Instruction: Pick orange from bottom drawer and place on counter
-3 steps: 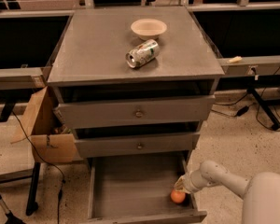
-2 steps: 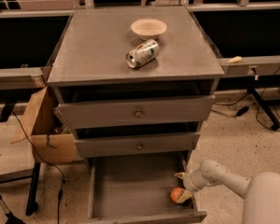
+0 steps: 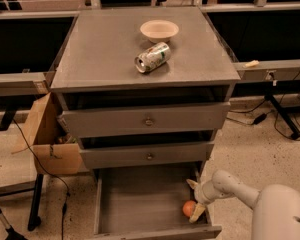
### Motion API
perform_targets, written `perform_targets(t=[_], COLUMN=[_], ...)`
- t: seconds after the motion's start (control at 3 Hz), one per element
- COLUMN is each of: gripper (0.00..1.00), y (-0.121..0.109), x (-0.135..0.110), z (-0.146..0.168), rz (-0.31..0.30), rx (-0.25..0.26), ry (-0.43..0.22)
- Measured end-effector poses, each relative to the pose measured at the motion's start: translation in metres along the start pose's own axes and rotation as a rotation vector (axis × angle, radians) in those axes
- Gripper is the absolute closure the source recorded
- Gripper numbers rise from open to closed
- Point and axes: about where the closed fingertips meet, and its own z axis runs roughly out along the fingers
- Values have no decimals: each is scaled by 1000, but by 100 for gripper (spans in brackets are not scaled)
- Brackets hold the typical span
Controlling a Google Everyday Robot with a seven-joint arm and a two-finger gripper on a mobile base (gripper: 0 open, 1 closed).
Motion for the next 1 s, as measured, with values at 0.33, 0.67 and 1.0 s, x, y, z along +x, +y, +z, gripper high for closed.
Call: perform_targets(t=[0.33,0.67,1.0], gripper=[0,0,0], y=[-1,-2,-2], x=[10,21,24], z=[9,20,27], rz=[6,8,5], rx=[-1,1,2], ry=[5,20,35])
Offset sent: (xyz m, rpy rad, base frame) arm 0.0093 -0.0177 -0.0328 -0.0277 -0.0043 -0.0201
